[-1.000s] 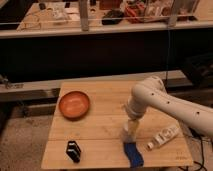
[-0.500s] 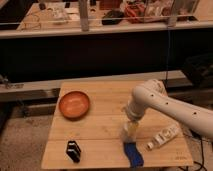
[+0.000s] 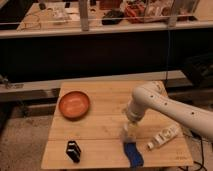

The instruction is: Place the ceramic cup over the eraser

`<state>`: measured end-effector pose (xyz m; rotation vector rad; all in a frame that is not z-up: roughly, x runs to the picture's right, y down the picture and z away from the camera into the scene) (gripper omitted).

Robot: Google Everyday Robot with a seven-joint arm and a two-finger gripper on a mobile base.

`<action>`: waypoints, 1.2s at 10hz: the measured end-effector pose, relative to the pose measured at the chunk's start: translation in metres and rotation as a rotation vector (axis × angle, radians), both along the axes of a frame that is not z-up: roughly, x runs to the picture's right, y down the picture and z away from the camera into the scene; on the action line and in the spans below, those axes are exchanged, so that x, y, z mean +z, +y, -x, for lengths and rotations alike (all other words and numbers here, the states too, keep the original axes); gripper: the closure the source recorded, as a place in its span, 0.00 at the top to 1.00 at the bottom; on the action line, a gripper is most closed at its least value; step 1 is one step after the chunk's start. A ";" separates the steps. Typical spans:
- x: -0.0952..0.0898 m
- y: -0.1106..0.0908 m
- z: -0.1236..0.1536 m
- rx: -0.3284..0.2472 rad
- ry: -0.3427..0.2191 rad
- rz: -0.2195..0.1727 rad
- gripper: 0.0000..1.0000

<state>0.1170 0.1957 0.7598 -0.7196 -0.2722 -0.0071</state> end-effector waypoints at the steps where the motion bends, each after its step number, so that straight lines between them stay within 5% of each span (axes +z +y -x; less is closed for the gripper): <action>1: 0.001 0.001 0.001 0.002 0.000 0.004 0.80; 12: 0.012 0.001 0.013 0.037 0.004 0.052 0.80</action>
